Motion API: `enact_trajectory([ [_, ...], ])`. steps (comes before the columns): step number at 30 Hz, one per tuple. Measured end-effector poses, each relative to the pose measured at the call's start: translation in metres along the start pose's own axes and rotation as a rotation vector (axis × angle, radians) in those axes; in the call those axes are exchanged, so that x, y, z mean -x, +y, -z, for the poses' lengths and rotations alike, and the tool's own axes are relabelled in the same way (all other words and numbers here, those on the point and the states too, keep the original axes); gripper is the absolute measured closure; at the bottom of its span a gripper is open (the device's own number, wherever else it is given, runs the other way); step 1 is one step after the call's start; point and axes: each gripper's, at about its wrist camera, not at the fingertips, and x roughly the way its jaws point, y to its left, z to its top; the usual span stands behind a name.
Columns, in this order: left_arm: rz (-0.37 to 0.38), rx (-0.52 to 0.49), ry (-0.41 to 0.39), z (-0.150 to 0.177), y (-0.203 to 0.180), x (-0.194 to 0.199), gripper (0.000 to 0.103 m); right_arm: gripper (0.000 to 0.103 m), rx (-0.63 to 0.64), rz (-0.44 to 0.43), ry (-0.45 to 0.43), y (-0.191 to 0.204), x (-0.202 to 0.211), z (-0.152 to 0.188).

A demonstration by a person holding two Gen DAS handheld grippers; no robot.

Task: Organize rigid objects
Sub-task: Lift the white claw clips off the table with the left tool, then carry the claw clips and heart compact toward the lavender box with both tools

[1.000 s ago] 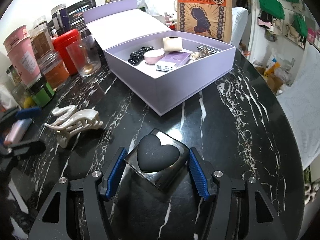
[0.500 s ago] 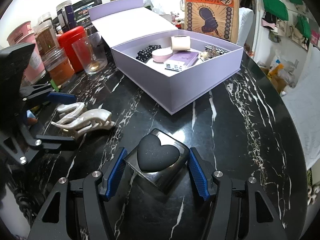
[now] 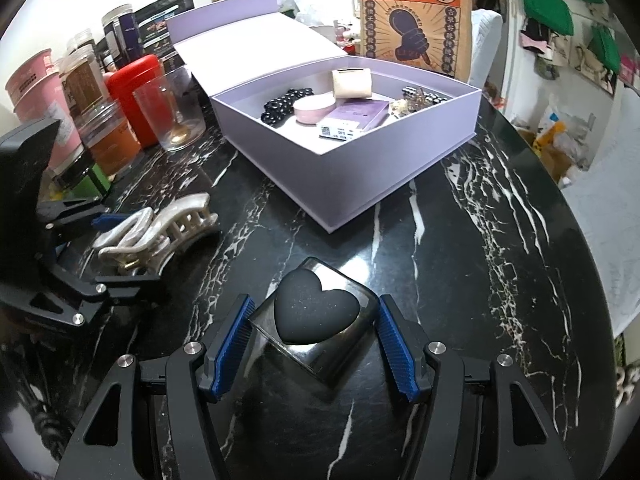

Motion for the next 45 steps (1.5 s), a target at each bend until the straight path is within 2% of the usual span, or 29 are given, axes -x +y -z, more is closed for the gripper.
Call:
enact_trajectory([
  [5, 0.004, 0.016, 0.004, 0.001, -0.002, -0.001, 0.044, 0.041, 0.005, 0.005, -0.003, 0.001, 0.0, 0.001],
  [8, 0.08, 0.125, 0.019, 0.0, 0.004, 0.002, 0.044, 0.041, 0.005, 0.001, -0.004, 0.002, 0.001, 0.001],
  [10, 0.084, 0.148, 0.026, 0.0, 0.003, 0.002, 0.044, 0.041, 0.007, -0.001, -0.007, 0.002, 0.001, 0.001],
  [15, 0.05, 0.137, 0.017, 0.005, -0.006, 0.004, 0.044, 0.041, 0.012, 0.01, -0.017, 0.003, 0.007, 0.004],
  [24, 0.028, 0.176, -0.034, 0.011, -0.01, 0.018, 0.044, 0.041, 0.011, 0.022, -0.036, 0.006, 0.022, 0.01],
  [38, 0.044, 0.158, -0.103, 0.013, -0.036, 0.051, 0.044, 0.041, 0.006, -0.011, -0.104, 0.017, 0.06, 0.021],
  [45, 0.029, 0.164, -0.137, 0.006, -0.036, 0.076, 0.044, 0.041, 0.006, -0.033, -0.131, 0.022, 0.076, 0.018],
])
